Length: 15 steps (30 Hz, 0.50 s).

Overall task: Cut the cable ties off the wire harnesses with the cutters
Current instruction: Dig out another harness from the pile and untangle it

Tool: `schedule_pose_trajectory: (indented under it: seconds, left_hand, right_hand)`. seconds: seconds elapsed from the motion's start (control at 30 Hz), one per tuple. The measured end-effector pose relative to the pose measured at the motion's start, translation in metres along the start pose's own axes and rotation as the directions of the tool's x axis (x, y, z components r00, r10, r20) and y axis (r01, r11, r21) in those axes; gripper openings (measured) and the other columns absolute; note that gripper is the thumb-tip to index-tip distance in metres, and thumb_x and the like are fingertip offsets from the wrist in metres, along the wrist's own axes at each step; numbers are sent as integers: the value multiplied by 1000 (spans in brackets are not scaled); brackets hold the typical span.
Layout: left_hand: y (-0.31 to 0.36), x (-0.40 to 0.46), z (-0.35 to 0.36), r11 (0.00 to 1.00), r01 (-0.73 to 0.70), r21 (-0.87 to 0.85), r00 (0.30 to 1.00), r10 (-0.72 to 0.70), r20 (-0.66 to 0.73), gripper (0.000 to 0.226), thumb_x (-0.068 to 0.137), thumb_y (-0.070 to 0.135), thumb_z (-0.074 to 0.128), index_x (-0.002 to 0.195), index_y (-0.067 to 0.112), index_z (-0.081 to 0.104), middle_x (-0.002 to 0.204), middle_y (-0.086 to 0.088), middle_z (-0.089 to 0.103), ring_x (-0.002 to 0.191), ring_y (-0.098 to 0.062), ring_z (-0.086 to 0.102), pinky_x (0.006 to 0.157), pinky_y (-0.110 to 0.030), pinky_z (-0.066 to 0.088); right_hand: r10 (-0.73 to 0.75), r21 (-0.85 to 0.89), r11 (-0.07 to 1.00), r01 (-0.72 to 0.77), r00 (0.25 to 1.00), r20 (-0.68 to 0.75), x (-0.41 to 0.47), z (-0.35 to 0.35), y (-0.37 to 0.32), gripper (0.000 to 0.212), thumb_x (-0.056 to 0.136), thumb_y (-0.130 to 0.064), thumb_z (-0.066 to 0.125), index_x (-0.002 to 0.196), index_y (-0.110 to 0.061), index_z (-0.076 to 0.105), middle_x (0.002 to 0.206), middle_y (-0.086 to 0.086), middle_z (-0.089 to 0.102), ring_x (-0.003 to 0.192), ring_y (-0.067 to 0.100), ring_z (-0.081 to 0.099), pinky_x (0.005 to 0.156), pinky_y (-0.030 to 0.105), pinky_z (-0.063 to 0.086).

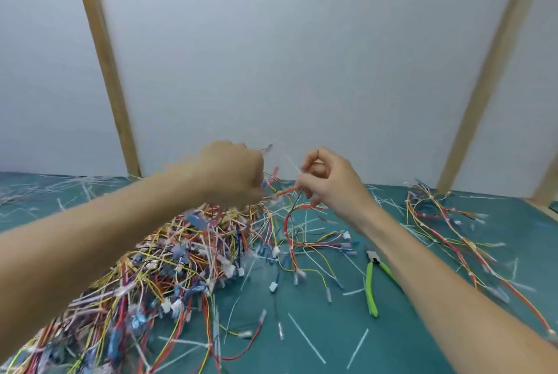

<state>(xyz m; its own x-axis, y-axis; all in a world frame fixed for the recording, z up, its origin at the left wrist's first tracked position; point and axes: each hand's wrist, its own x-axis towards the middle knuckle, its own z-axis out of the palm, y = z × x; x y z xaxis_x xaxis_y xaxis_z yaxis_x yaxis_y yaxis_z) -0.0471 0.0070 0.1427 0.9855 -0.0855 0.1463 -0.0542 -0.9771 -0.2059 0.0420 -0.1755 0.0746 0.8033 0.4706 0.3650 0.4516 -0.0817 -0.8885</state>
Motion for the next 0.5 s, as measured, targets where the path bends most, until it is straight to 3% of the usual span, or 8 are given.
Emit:
schedule_pose_trajectory:
  seconds: [0.1,0.13,0.2,0.27,0.33,0.4,0.47,0.5]
  left_hand:
    - [-17,8,-4,977,26,-214,998,-36,-43,37,93,46,63,63,26,69,58,8,67,57,-7,61,60,-27,48]
    - [-20,12,-2,958,20,-286,997,-38,-59,40,94,45,63,59,26,66,55,7,65,52,-8,57,57,-27,44]
    - [-21,16,7,940,23,-340,989,-72,-132,42,96,41,62,58,25,65,54,5,64,51,-10,57,57,-28,43]
    - [-22,18,15,952,83,-295,956,-160,-246,37,98,41,60,66,25,68,55,6,63,57,-16,61,57,-29,43]
    - [-27,17,19,966,136,-221,928,-202,-313,31,98,46,59,81,24,74,63,3,64,66,-23,61,59,-30,40]
    - [-33,13,21,968,121,-221,956,-174,-237,29,92,55,63,85,30,75,65,7,65,67,-17,61,59,-29,39]
    - [-35,7,21,953,61,-296,991,-94,-98,30,86,60,68,72,33,72,53,10,60,52,-1,51,53,-25,36]
    - [-33,5,21,940,27,-340,997,-52,-64,33,84,59,70,69,30,72,51,9,59,46,-2,49,50,-25,35]
  right_hand:
    - [21,-432,899,73,978,209,-6,0,-3,17,89,-25,72,104,-31,65,75,-11,68,59,1,52,63,26,42]
    - [13,-549,827,119,973,230,-6,3,-4,11,91,-41,71,101,-36,68,81,-12,70,64,0,54,65,29,43]
    - [-56,-682,703,203,971,231,-7,9,-5,23,93,-58,64,92,-37,73,84,-9,71,73,6,59,68,33,47]
    - [-77,-729,641,238,966,248,-7,13,-3,32,96,-56,61,83,-30,75,70,-8,67,69,9,58,62,35,45]
    - [28,-697,691,194,955,294,-9,13,2,36,96,-52,64,70,-29,71,53,-13,59,54,2,50,56,31,37]
    - [113,-595,800,81,953,282,-10,3,4,35,94,-49,69,67,-28,73,49,-11,56,50,4,45,57,30,35]
    - [58,-521,853,13,991,121,-4,-10,3,33,94,-41,70,68,-22,76,52,-4,58,55,13,49,60,33,38]
    - [6,-524,852,0,1000,10,-3,-10,4,34,95,-39,69,70,-17,76,56,-1,62,58,18,55,62,34,42]
